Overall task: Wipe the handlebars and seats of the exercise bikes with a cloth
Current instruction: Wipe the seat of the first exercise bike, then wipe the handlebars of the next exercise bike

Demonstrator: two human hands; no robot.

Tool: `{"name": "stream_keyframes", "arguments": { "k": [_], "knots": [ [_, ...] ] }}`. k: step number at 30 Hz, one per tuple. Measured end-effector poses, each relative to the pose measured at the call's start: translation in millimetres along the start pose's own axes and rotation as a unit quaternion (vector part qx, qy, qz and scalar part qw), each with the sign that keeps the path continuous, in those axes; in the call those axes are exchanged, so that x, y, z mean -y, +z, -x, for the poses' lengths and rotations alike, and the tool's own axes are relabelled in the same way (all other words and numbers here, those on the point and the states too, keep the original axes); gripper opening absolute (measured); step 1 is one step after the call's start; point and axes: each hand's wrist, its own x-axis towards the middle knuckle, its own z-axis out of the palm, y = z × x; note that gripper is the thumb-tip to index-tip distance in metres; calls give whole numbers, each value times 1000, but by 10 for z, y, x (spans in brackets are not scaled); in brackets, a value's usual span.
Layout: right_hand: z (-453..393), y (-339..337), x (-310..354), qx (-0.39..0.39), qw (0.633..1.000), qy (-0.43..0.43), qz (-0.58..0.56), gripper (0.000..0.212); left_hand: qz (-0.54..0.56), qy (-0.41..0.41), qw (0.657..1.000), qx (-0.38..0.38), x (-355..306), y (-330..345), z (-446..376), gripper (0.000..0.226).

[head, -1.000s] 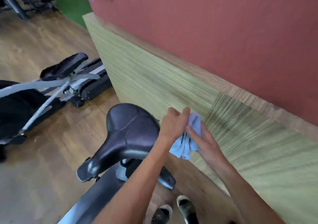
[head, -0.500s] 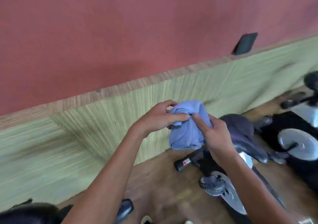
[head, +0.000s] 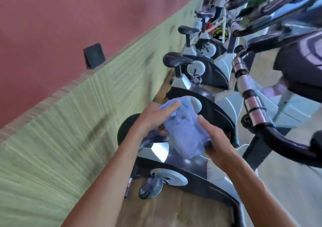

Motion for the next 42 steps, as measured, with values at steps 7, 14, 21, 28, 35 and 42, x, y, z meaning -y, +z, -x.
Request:
{"name": "stream_keyframes", "arguments": {
  "k": [7, 14, 21, 28, 35, 42],
  "knots": [
    [17, -242, 45, -51, 992, -26, 112, 63, -127, 39, 990, 42, -577, 233, -546, 74],
    [-97, -86, -139, -205, 974, -85, 53, 28, -136, 75, 922, 354, -554, 9, -894, 48],
    [-118, 108, -259, -221, 968, -101, -55, 56, 54, 146, 956, 250, -185, 249, -1043, 35],
    [-173, 245, -192, -295, 953, -66, 23, 55, 17, 177, 968, 178, -70, 475, -973, 21],
    [-67, 213, -84, -286, 954, -93, 6, 31, 171, 129, 911, 352, -188, 486, -894, 10],
    [30, 116, -20, -252, 965, -68, -14, 23, 148, 117, 899, 395, -300, 529, -964, 18]
  ]
}}
